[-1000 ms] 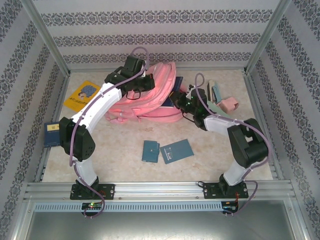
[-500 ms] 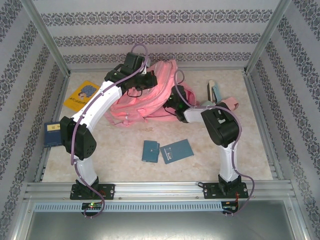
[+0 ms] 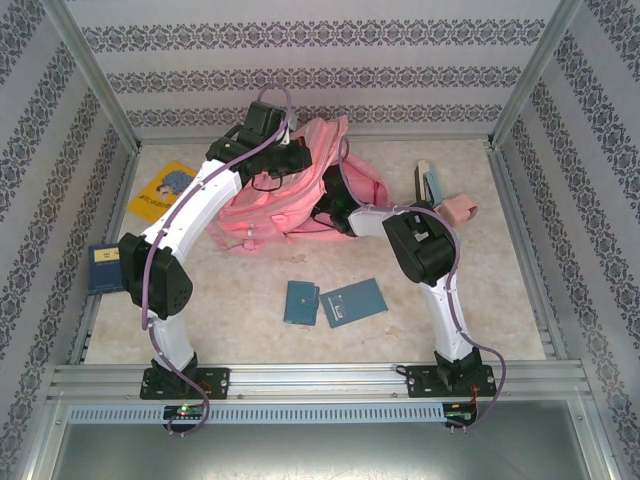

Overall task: Pack the student bag
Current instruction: Place the book in the student bag, then close the student bag at the top-center of the table.

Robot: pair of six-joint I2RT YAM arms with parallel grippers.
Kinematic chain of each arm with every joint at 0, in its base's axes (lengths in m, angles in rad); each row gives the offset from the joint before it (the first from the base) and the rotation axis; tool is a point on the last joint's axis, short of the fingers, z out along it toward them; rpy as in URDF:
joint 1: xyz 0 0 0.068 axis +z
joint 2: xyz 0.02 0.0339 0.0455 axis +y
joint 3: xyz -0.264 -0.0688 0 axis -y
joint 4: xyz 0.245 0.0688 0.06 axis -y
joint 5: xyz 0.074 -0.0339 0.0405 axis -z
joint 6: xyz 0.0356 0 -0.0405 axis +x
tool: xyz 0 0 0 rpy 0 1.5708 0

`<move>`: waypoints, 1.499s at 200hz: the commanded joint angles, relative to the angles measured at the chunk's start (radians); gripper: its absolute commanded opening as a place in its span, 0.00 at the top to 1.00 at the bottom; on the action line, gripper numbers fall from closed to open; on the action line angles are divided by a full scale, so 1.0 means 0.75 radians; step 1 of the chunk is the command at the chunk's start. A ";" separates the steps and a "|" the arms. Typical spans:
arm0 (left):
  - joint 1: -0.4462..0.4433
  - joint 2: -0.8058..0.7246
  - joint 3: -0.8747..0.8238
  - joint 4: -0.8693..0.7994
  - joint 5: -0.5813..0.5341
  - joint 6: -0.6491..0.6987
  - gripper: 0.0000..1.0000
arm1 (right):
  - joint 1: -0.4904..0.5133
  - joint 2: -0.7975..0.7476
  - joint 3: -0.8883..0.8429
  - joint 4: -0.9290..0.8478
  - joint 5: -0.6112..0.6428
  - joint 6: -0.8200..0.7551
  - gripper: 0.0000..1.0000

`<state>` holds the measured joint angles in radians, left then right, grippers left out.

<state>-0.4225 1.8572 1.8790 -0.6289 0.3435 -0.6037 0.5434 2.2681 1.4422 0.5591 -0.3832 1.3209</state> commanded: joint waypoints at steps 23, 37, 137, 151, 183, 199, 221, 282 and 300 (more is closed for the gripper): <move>-0.013 -0.015 0.052 0.125 0.049 0.021 1.00 | -0.014 -0.033 -0.028 -0.083 -0.074 -0.078 0.54; -0.012 -0.018 0.036 0.113 0.020 0.035 1.00 | -0.031 -0.088 -0.075 -0.085 -0.070 -0.105 0.44; 0.008 -0.028 -0.111 0.141 -0.011 0.062 1.00 | -0.191 -0.435 -0.457 -0.151 -0.017 -0.243 0.27; 0.007 -0.024 -0.142 0.149 -0.015 0.058 1.00 | -0.217 -0.520 -0.514 -0.185 0.007 -0.294 0.26; 0.005 -0.018 -0.246 0.201 -0.002 0.027 1.00 | -0.285 -0.717 -0.618 -0.314 0.025 -0.442 0.20; 0.005 -0.014 -0.292 0.228 0.009 0.014 0.98 | -0.315 -0.814 -0.659 -0.412 0.042 -0.526 0.10; 0.005 -0.016 -0.330 0.242 0.001 0.004 0.84 | -0.334 -0.942 -0.715 -0.494 0.069 -0.617 0.02; 0.077 -0.122 -0.426 0.120 -0.174 0.002 0.26 | -0.276 -1.122 -0.722 -0.678 0.142 -0.759 0.02; 0.155 -0.215 -0.520 0.088 -0.253 -0.023 0.15 | -0.229 -1.135 -0.696 -0.717 0.156 -0.788 0.02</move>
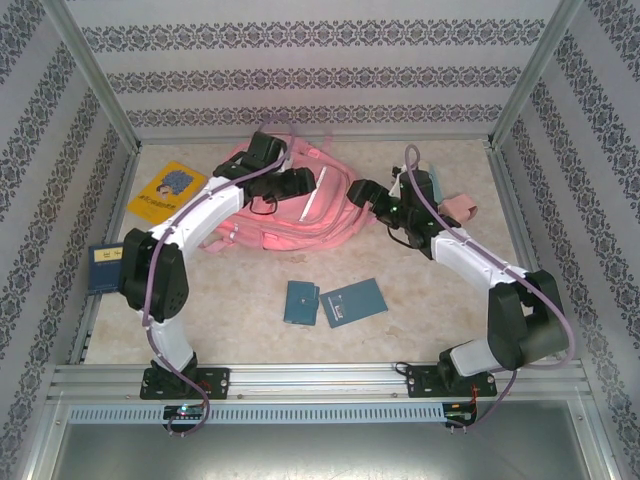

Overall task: Pack the student bag
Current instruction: Close the student bag at the top-center of the table, then move the book to the middle-left of the table.

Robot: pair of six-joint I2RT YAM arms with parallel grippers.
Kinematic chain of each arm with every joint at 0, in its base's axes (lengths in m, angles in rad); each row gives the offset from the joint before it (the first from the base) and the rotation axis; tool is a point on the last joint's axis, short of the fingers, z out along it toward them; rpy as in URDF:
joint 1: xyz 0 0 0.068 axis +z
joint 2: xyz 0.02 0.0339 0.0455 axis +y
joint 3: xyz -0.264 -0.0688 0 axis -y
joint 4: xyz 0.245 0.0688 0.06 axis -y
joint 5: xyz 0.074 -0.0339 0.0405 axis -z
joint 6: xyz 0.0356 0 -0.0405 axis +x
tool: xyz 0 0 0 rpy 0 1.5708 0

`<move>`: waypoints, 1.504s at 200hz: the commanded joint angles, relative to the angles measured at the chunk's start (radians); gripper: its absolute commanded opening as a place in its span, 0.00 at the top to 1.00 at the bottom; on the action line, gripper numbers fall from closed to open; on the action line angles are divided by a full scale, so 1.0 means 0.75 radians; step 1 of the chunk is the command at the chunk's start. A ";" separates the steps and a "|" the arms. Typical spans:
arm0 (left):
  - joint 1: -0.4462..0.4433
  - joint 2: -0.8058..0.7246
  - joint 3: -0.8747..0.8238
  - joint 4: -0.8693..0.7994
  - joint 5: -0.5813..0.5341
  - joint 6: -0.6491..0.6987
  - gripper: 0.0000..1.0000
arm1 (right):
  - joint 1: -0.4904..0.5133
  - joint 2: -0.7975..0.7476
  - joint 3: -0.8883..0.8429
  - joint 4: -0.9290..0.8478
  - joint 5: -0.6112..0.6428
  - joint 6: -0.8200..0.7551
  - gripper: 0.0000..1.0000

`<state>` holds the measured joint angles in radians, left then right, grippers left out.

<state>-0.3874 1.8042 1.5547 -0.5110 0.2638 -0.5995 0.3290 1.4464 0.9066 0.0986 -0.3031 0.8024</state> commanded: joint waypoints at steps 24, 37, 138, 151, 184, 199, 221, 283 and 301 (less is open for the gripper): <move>0.231 -0.282 -0.237 -0.121 -0.314 -0.060 0.07 | 0.125 -0.031 0.068 -0.138 0.072 -0.115 0.02; 0.326 -0.350 -0.328 -0.140 -0.359 -0.090 0.07 | 0.158 -0.015 0.100 -0.147 0.075 -0.113 0.02; 0.995 -0.376 -0.662 -0.149 -0.422 -0.216 0.05 | 0.303 0.098 0.272 -0.177 0.061 -0.082 0.02; 1.049 -0.336 -0.656 -0.139 -0.431 -0.215 0.05 | 0.309 0.090 0.272 -0.181 0.060 -0.080 0.02; 1.120 -0.221 -0.643 -0.101 -0.419 -0.185 0.06 | 0.314 0.056 0.241 -0.187 0.070 -0.086 0.02; 1.118 -0.179 -0.673 -0.072 -0.394 -0.186 0.06 | 0.313 0.042 0.223 -0.187 0.077 -0.086 0.02; 1.118 -0.143 -0.758 -0.009 -0.288 -0.241 0.09 | 0.314 0.036 0.211 -0.187 0.069 -0.084 0.02; 0.939 -0.254 -1.022 0.097 -0.130 -0.395 0.13 | 0.316 0.070 0.220 -0.162 0.024 -0.080 0.02; 0.806 -0.317 -1.081 0.097 -0.148 -0.460 0.13 | 0.318 0.108 0.251 -0.167 -0.009 -0.076 0.02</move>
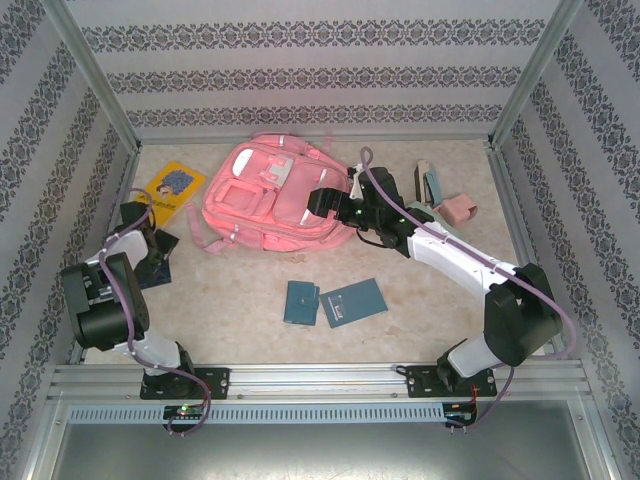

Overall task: Pack the student bag
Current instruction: Move the book to the middle-left of the table, then rotate the book at the middle-left of the table.

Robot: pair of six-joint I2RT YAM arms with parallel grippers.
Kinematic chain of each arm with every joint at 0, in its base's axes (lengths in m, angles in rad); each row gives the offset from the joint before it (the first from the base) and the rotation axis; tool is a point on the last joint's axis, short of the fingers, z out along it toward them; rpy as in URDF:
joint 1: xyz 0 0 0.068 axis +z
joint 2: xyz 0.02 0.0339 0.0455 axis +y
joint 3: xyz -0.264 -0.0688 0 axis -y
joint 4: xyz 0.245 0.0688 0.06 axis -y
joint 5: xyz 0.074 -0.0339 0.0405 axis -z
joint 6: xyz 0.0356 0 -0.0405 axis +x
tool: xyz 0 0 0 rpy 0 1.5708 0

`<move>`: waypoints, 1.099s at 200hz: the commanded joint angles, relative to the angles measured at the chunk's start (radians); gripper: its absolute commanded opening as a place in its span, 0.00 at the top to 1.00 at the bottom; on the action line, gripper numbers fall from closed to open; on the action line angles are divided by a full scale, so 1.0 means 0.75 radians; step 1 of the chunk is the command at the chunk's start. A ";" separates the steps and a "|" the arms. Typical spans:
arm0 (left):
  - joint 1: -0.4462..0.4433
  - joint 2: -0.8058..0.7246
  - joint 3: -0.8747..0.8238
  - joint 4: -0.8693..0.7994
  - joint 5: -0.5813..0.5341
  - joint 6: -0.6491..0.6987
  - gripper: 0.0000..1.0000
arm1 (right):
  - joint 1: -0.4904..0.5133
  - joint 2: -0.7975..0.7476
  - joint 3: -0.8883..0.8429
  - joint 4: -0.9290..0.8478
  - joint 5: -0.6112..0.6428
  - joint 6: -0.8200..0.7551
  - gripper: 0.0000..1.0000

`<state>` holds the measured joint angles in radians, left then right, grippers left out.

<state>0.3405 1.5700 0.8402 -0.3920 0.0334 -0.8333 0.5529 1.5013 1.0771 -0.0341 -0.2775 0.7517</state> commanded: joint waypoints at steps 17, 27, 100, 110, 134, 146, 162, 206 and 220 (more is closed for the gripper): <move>-0.303 -0.056 -0.189 -0.054 0.147 -0.248 0.13 | 0.025 0.066 0.051 0.010 -0.063 -0.004 0.02; -0.384 -0.082 -0.224 -0.037 0.151 -0.314 0.13 | 0.031 0.082 0.065 0.013 -0.073 -0.006 0.02; -0.881 -0.094 -0.108 -0.063 0.054 -0.586 0.11 | 0.083 0.150 0.118 0.004 -0.105 -0.017 0.02; -0.881 -0.111 -0.079 -0.100 0.040 -0.564 0.11 | 0.093 0.150 0.120 -0.003 -0.113 -0.026 0.02; -0.864 -0.150 0.031 -0.290 -0.012 -0.499 0.10 | 0.116 0.161 0.122 -0.017 -0.160 -0.054 0.02; -0.848 -0.167 0.075 -0.362 -0.038 -0.453 0.10 | 0.134 0.177 0.126 -0.027 -0.179 -0.067 0.02; -0.807 -0.199 0.098 -0.406 -0.063 -0.388 0.09 | 0.167 0.203 0.135 -0.032 -0.209 -0.084 0.02; -0.509 -0.235 0.091 -0.426 0.036 -0.129 0.08 | 0.299 0.322 0.222 -0.098 -0.241 -0.179 0.02; -0.420 -0.215 0.085 -0.417 0.061 -0.038 0.08 | 0.345 0.387 0.278 -0.136 -0.251 -0.218 0.02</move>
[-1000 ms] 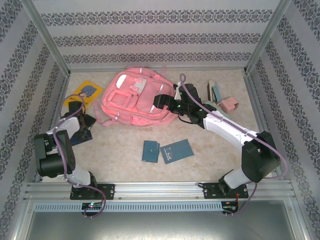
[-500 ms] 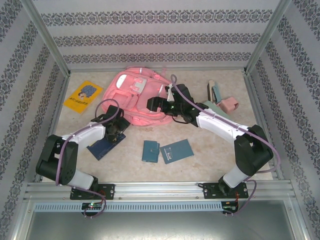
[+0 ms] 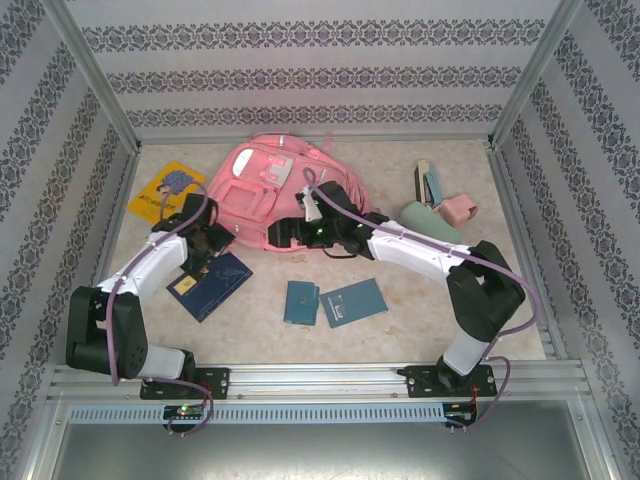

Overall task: Pack the student bag
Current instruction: Rotate the book at the middle-left of the table.

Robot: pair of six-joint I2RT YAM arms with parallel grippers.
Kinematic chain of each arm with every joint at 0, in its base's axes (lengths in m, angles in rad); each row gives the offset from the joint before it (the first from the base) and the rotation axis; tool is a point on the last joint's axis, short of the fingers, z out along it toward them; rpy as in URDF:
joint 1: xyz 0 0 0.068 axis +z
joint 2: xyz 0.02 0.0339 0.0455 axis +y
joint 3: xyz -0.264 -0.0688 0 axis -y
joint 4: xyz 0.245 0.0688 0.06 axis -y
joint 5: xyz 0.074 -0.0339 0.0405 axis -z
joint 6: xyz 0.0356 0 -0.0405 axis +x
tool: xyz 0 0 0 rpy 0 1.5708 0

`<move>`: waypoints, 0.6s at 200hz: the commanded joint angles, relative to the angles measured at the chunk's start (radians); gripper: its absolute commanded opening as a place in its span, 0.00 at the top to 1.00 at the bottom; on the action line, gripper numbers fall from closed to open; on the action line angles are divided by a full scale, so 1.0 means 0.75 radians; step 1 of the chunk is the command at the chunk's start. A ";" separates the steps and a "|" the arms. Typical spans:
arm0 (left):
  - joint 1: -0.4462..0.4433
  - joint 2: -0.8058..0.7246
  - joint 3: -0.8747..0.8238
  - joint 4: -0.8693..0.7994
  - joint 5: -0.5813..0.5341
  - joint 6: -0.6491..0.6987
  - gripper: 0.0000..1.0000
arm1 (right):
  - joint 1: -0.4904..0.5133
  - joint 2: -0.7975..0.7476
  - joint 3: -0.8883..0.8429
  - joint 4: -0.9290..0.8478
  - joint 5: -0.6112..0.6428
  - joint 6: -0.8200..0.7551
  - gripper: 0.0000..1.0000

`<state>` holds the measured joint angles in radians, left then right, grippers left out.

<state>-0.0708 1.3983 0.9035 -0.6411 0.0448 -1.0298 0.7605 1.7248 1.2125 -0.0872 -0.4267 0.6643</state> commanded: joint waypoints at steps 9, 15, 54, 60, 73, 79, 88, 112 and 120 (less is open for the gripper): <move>0.175 0.027 0.000 -0.086 0.045 0.265 0.08 | 0.098 0.136 0.136 -0.084 -0.062 -0.121 0.02; 0.202 0.034 -0.005 -0.079 0.039 0.287 0.08 | 0.117 0.168 0.166 -0.103 -0.067 -0.137 0.02; 0.322 0.122 -0.076 0.030 0.105 0.356 0.08 | 0.207 0.406 0.356 -0.194 -0.138 -0.212 0.02; 0.327 0.138 -0.085 0.042 0.113 0.367 0.08 | 0.217 0.437 0.383 -0.204 -0.148 -0.217 0.02; 0.330 0.163 -0.105 0.060 0.119 0.385 0.08 | 0.239 0.497 0.435 -0.227 -0.163 -0.235 0.02; 0.330 0.171 -0.118 0.070 0.123 0.389 0.08 | 0.247 0.520 0.457 -0.237 -0.169 -0.239 0.02; 0.330 0.177 -0.143 0.090 0.154 0.395 0.08 | 0.256 0.556 0.486 -0.249 -0.179 -0.240 0.02; 0.328 0.157 -0.210 0.109 0.202 0.369 0.09 | 0.258 0.633 0.540 -0.266 -0.196 -0.221 0.02; 0.325 0.134 -0.241 0.124 0.232 0.347 0.10 | 0.255 0.647 0.548 -0.271 -0.188 -0.217 0.02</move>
<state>0.1707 1.5009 0.8070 -0.5903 0.1200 -0.7666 0.9524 2.1738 1.5742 -0.2531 -0.5442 0.5163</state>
